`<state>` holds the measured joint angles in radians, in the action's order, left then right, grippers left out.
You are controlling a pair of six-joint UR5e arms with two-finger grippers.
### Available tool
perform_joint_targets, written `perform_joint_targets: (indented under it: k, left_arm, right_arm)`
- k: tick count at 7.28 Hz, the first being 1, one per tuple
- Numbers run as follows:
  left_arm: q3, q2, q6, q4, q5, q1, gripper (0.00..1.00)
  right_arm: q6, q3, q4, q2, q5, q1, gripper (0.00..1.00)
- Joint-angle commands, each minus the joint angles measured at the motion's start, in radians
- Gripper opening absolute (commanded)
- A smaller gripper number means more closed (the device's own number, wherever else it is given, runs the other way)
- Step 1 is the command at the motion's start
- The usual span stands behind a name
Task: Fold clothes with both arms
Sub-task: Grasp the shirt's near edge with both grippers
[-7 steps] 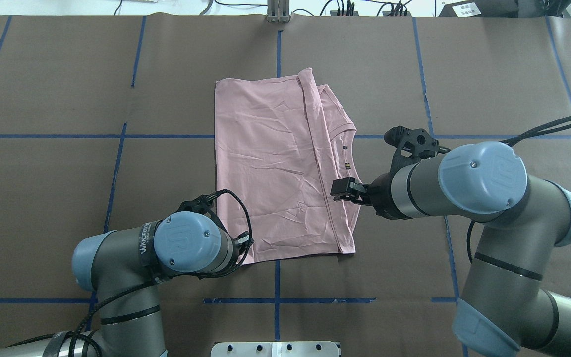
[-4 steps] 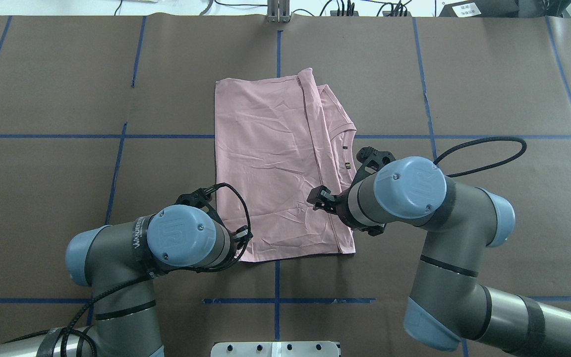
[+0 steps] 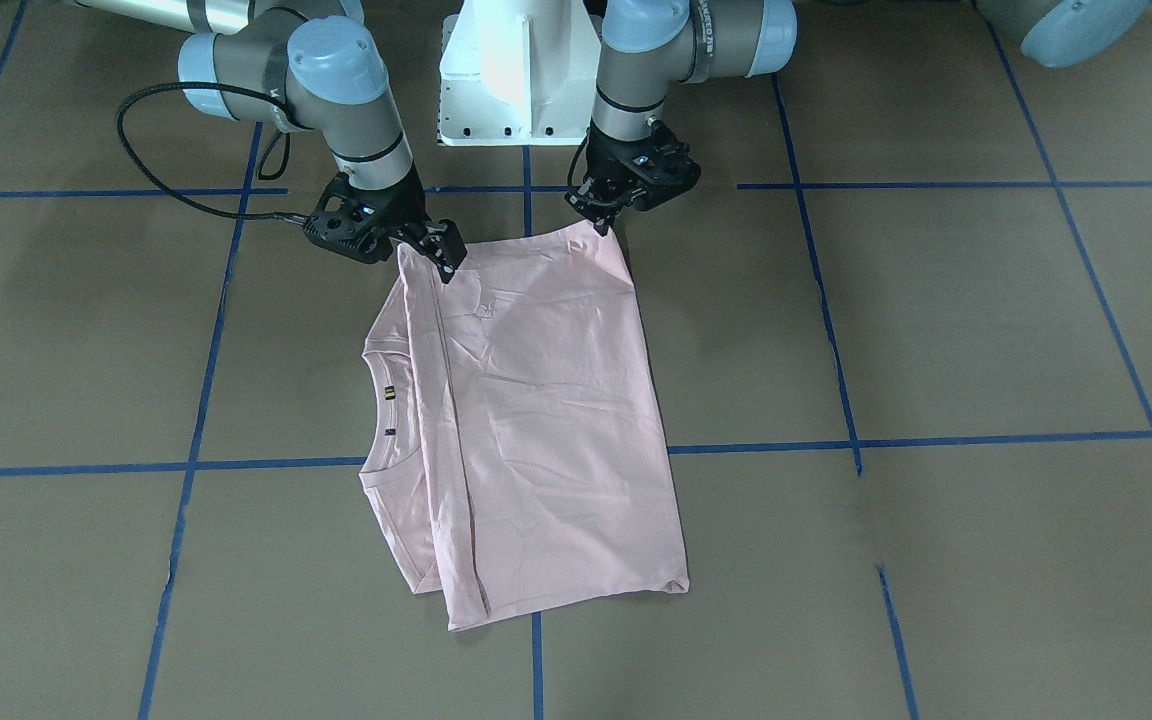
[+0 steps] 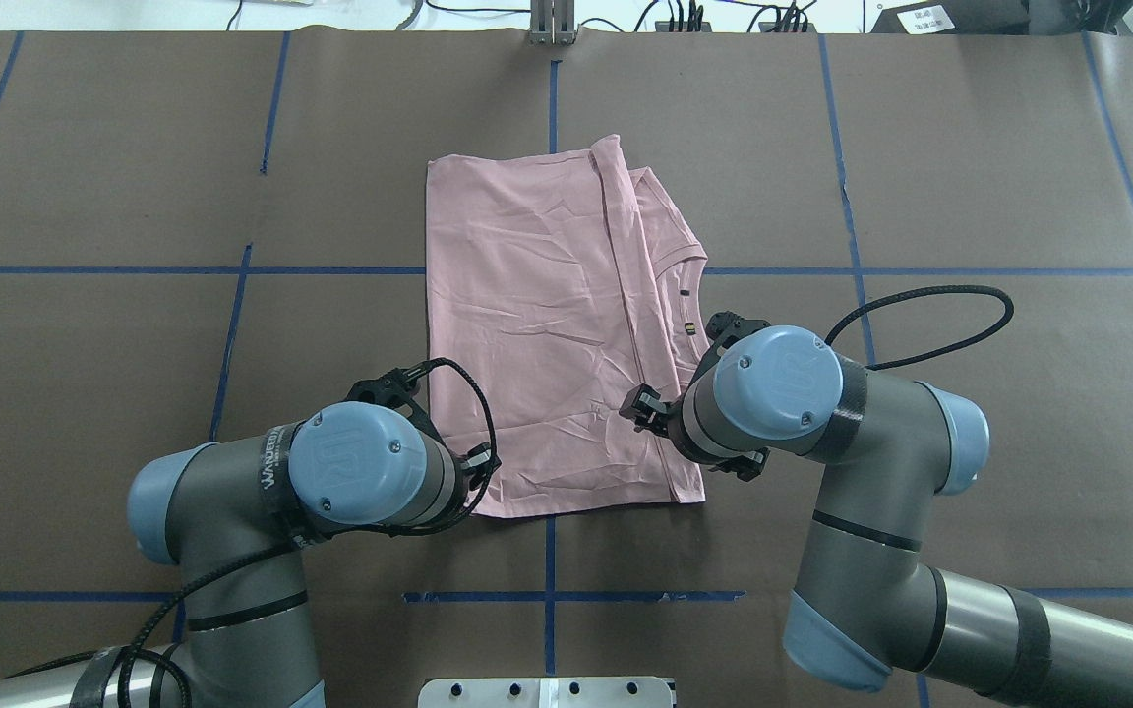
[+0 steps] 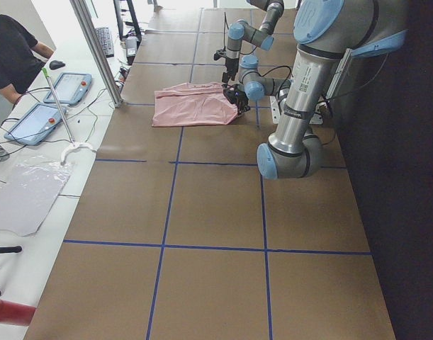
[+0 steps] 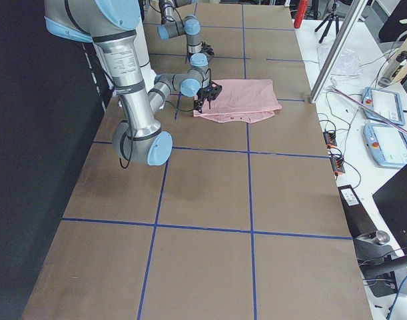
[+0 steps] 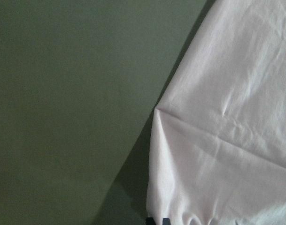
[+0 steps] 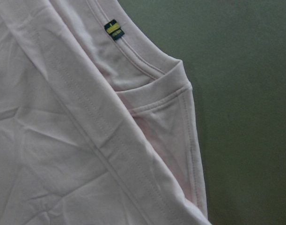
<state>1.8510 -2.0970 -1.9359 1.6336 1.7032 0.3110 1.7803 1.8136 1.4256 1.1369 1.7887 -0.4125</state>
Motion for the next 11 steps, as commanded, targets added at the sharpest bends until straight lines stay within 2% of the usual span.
perform_joint_targets:
  k: [1, 5, 7, 8, 9, 10, 11]
  left_arm:
    - [0.001, 0.0, 0.003, 0.0, 0.003, 0.0, 0.0]
    - [0.001, 0.0, 0.003, 0.0, 0.001, 0.0, 0.0]
    - [0.001, 0.0, 0.003, 0.0, 0.001, 0.0, 0.0]
    - [-0.001, 0.0, 0.003, 0.0, 0.001, 0.0, 0.0]
    - [-0.001, 0.0, 0.003, 0.0, 0.001, 0.0, 0.0]
    - [-0.001, 0.0, 0.003, 0.0, 0.001, -0.001, 0.0]
    - [-0.001, 0.0, 0.003, 0.0, 0.001, -0.001, 0.0]
  right_arm:
    - [-0.002, -0.031, -0.005, 0.0, 0.0, 0.014, 1.0]
    - [-0.009, -0.063, -0.008, 0.0, -0.002, 0.023, 0.99]
    - [-0.004, -0.056, -0.008, -0.003, -0.002, 0.023, 0.59]
    - [-0.004, -0.056, -0.008, -0.002, -0.002, 0.023, 0.48]
    - [-0.012, -0.053, -0.008, -0.002, -0.003, 0.023, 0.2]
    - [-0.013, -0.05, -0.008, -0.002, -0.003, 0.023, 0.0]
    - [-0.013, -0.045, -0.007, -0.005, -0.003, 0.023, 0.0]
